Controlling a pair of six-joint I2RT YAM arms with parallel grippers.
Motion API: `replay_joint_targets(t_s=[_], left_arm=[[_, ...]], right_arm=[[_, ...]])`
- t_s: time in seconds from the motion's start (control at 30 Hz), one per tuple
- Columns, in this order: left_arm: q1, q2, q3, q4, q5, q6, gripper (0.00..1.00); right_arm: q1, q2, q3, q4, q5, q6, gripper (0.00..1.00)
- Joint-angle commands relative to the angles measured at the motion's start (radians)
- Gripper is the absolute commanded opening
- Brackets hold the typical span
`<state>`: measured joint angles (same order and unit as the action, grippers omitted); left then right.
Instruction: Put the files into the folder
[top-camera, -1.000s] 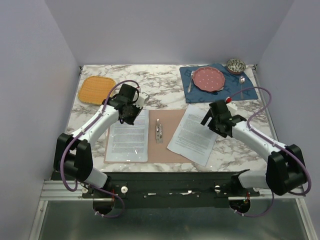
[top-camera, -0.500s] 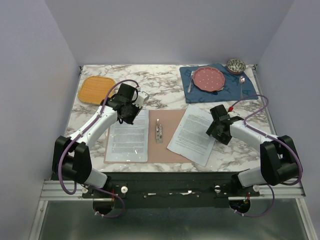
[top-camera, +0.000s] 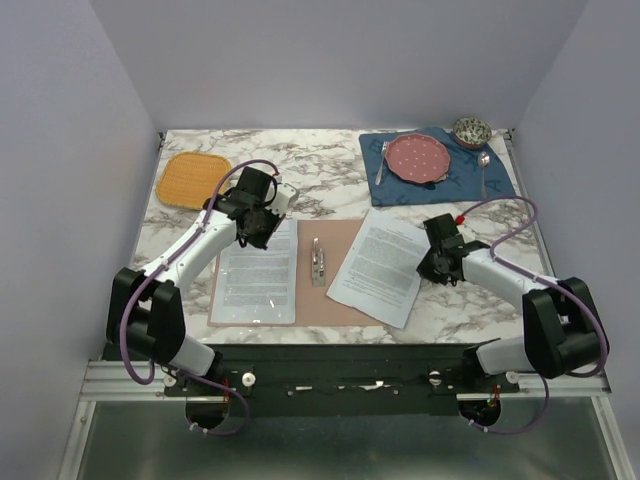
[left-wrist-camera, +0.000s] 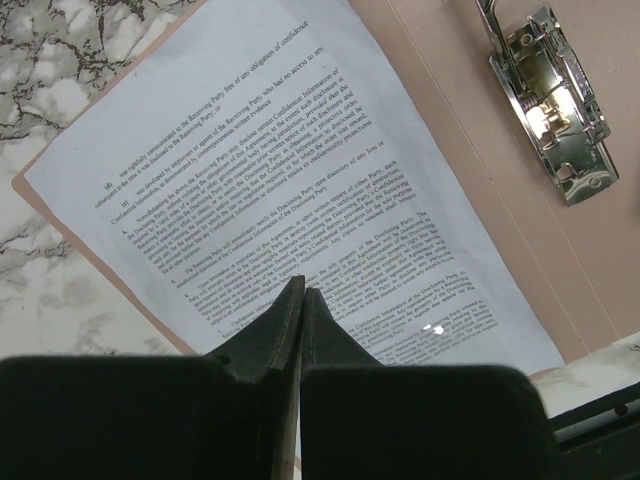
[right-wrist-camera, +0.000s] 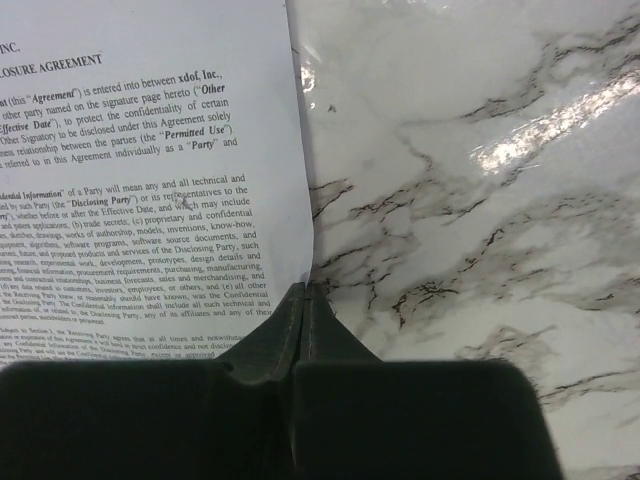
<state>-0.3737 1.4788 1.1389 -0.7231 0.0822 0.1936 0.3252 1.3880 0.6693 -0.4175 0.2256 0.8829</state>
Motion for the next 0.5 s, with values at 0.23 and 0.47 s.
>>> replay_joint_targets(t_s=[0.23, 0.47], left_arm=[[0.005, 0.02, 0.022, 0.011, 0.008, -0.01, 0.09], [0.005, 0.037, 0.028, 0.014, 0.024, -0.013, 0.09]], right_arm=[[-0.002, -0.119, -0.045, 0.042, -0.054, -0.183, 0.01], [-0.002, -0.126, 0.013, 0.059, -0.137, -0.326, 0.01]])
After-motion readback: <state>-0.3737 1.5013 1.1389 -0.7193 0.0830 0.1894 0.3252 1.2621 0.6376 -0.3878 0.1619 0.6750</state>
